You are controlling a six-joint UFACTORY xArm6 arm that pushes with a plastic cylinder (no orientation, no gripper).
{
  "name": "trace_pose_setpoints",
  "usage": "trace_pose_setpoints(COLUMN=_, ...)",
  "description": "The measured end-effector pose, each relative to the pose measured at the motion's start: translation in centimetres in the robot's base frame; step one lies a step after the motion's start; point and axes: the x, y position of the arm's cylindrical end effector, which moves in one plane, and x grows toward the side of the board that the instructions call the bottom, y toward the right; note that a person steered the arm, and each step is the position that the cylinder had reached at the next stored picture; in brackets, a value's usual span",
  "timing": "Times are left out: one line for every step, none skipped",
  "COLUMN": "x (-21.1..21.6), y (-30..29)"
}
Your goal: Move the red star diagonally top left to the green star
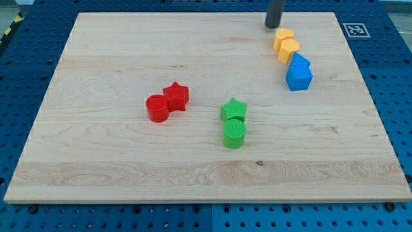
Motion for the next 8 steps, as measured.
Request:
trace_pose_setpoints(x=0.0, y=-5.8)
trace_pose_setpoints(x=0.1, y=-12.1)
trace_pose_setpoints(x=3.1, y=-14.8)
trace_pose_setpoints(x=7.1, y=-14.8)
trace_pose_setpoints(x=7.4, y=-14.8)
trace_pose_setpoints(x=8.8, y=-14.8)
trace_pose_setpoints(x=11.4, y=-14.8)
trace_pose_setpoints(x=12.1, y=-14.8)
